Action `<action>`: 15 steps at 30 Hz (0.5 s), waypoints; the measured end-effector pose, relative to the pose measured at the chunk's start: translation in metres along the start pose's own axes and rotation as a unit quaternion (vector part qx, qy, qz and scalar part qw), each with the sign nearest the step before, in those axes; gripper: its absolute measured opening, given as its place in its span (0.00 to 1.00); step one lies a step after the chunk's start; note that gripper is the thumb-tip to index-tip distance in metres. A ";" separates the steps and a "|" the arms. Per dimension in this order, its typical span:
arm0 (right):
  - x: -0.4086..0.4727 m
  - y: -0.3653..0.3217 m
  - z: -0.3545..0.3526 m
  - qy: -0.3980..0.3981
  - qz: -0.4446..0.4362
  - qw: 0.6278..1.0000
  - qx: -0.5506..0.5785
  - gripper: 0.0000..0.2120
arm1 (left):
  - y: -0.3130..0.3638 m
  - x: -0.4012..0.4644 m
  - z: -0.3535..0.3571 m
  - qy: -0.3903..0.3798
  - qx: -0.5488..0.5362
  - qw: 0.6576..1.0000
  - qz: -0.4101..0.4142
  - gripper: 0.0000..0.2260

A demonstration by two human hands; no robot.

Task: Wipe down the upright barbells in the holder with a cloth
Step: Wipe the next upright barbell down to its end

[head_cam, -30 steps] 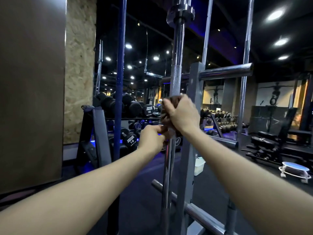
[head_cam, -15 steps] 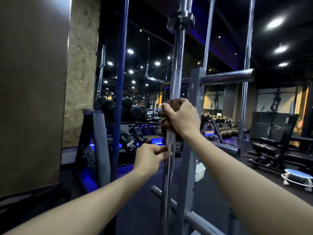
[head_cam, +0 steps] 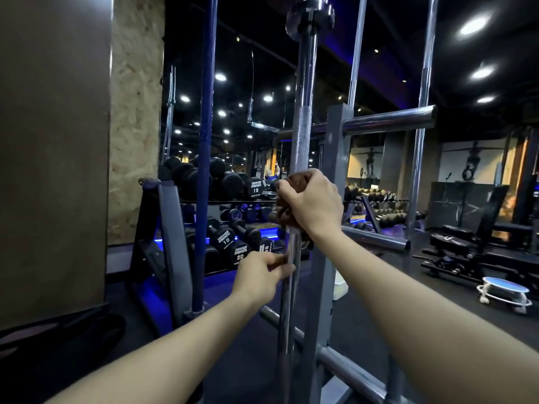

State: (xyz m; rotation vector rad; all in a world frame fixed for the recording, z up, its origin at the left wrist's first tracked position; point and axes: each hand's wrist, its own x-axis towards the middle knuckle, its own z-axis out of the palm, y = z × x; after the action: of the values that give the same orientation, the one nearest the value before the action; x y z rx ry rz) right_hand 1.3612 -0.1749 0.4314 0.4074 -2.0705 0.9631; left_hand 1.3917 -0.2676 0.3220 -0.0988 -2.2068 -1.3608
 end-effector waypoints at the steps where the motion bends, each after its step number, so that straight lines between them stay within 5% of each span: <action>1: -0.003 0.003 0.003 0.003 0.012 1.000 0.011 0.18 | -0.004 -0.003 0.002 -0.008 0.011 1.000 -0.003 0.11; 10: -0.048 0.030 0.017 -0.067 0.036 0.997 -0.024 0.16 | -0.016 -0.017 0.012 0.019 0.067 0.997 -0.029 0.08; 15: -0.014 0.018 0.004 -0.027 -0.001 0.999 -0.022 0.15 | -0.019 -0.015 0.018 0.010 0.066 0.998 -0.021 0.10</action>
State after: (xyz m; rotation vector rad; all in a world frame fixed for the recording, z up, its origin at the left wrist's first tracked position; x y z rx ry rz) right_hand 1.3571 -0.1669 0.4101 0.4166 -2.1359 0.9141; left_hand 1.3911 -0.2589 0.2929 0.0098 -2.2860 -1.2286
